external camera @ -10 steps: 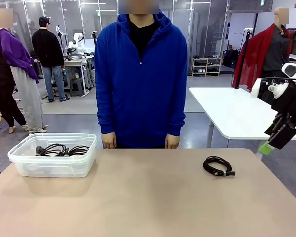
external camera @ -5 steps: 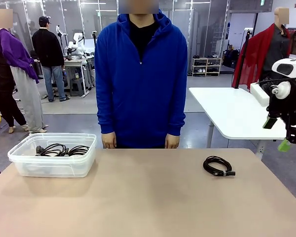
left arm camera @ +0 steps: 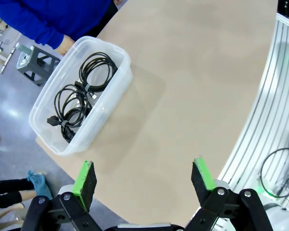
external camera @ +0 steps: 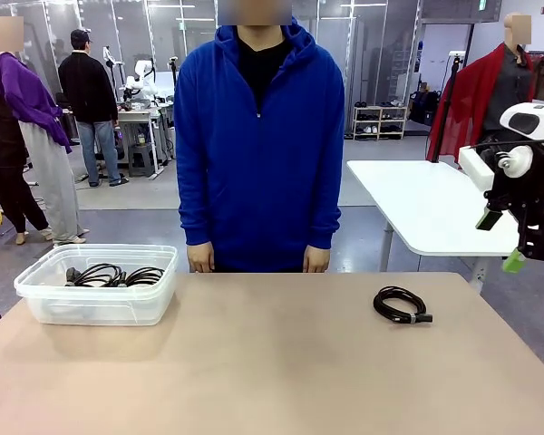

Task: Organize and store the cables.
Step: Place the USB Extension Cable into the Organizing box.

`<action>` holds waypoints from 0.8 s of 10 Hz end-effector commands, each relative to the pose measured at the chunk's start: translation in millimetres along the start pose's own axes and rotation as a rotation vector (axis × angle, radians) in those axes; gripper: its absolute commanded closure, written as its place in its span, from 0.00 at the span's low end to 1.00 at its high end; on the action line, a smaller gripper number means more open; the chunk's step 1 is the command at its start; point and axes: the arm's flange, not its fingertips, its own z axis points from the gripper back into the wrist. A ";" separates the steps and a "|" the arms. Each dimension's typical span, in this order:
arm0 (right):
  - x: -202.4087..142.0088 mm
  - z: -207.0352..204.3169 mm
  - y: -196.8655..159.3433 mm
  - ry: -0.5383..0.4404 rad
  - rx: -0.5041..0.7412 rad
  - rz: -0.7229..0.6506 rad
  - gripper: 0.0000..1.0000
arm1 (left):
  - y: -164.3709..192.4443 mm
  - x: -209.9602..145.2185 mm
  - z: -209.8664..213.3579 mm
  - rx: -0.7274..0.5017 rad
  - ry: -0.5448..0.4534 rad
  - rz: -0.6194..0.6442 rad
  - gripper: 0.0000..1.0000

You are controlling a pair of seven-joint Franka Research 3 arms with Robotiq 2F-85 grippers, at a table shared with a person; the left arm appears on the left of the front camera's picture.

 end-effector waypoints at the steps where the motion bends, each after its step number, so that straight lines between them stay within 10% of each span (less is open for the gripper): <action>1: -2.4 -0.3 0.0 0.031 0.009 0.029 0.00 | -1.5 -0.1 1.1 -0.002 0.002 -0.001 0.00; 4: 2.3 -0.4 0.9 0.010 0.004 0.007 0.00 | -1.5 -0.1 1.1 -0.002 0.002 -0.001 0.00; 8: -26.9 22.6 -76.4 -0.185 0.105 -0.388 0.00 | -1.5 -0.1 1.1 -0.002 0.002 -0.001 0.00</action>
